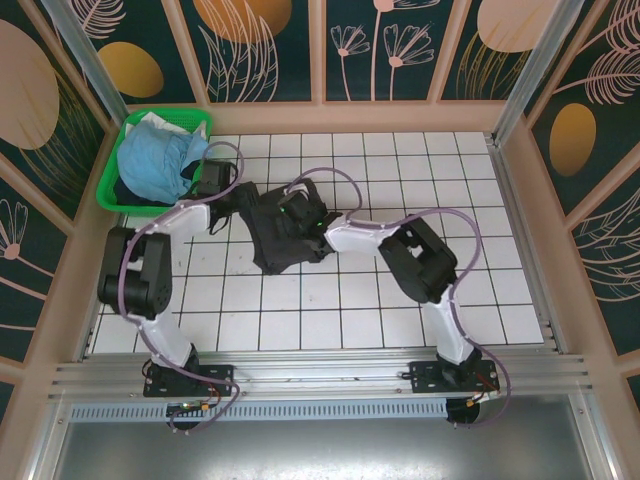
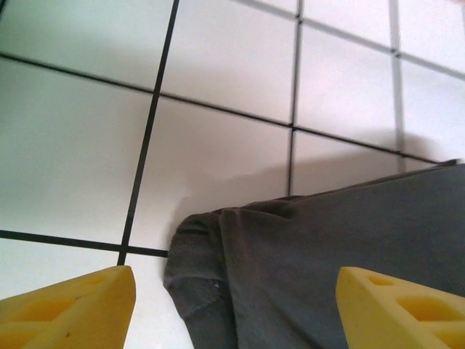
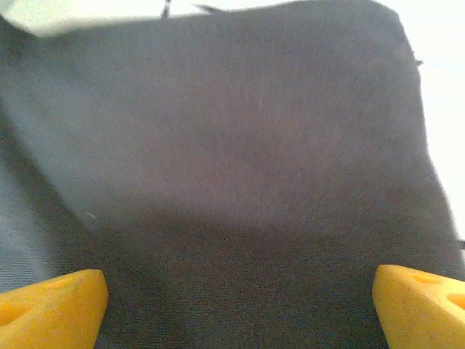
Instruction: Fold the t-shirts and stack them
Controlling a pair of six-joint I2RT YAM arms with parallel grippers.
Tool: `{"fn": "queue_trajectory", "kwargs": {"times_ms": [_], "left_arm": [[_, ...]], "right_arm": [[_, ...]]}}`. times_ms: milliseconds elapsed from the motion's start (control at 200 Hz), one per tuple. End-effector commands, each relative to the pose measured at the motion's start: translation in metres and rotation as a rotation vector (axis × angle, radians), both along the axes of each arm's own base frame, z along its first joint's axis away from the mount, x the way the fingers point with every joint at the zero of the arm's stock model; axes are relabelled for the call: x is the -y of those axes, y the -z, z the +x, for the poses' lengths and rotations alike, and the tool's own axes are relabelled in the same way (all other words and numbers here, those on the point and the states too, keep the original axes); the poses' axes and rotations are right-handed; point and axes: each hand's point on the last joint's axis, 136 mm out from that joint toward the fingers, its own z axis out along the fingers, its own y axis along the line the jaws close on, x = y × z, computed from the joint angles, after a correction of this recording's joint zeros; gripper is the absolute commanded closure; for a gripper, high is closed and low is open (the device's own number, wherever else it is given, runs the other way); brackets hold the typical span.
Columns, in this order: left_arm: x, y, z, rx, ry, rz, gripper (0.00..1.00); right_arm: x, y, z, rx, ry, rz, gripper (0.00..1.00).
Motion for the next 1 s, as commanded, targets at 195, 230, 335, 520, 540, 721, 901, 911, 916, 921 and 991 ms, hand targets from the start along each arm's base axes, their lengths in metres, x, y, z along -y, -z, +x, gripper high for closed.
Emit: {"fn": "queue_trajectory", "kwargs": {"times_ms": [195,230,335,520,540,721,901,911,916,921,991], "left_arm": [[-0.018,-0.068,-0.030,0.251,-0.077,-0.055,0.21],[-0.020,-0.068,-0.032,0.251,-0.083,-0.047,0.20],[-0.027,-0.066,-0.038,0.245,-0.106,-0.024,0.18],[-0.027,-0.069,-0.040,0.241,-0.100,-0.017,0.17],[-0.027,-0.069,-0.041,0.240,-0.099,-0.014,0.17],[-0.038,-0.075,-0.050,0.253,-0.127,0.037,0.12],[-0.034,-0.081,-0.057,0.280,-0.110,0.004,0.09],[-0.034,-0.082,-0.057,0.282,-0.109,0.003,0.09],[-0.034,-0.082,-0.058,0.283,-0.108,0.002,0.09],[-0.034,-0.082,-0.058,0.283,-0.107,0.001,0.09],[-0.032,-0.083,-0.060,0.289,-0.101,-0.008,0.09]], "right_arm": [[0.159,0.036,0.025,-0.052,0.292,-0.406,0.01],[0.178,0.036,0.031,-0.074,0.305,-0.407,0.01],[0.235,0.033,0.047,-0.119,0.332,-0.424,0.01],[0.330,0.020,0.095,-0.197,0.469,-0.336,0.01],[0.340,0.019,0.100,-0.203,0.476,-0.332,0.01],[0.424,-0.005,0.143,-0.193,0.607,-0.254,0.01],[0.420,-0.102,0.153,-0.010,0.717,-0.241,0.01],[0.418,-0.106,0.152,-0.002,0.723,-0.236,0.01],[0.416,-0.108,0.152,-0.001,0.724,-0.233,0.01],[0.415,-0.109,0.151,-0.001,0.725,-0.230,0.01],[0.396,-0.122,0.139,0.008,0.738,-0.166,0.01]]}}
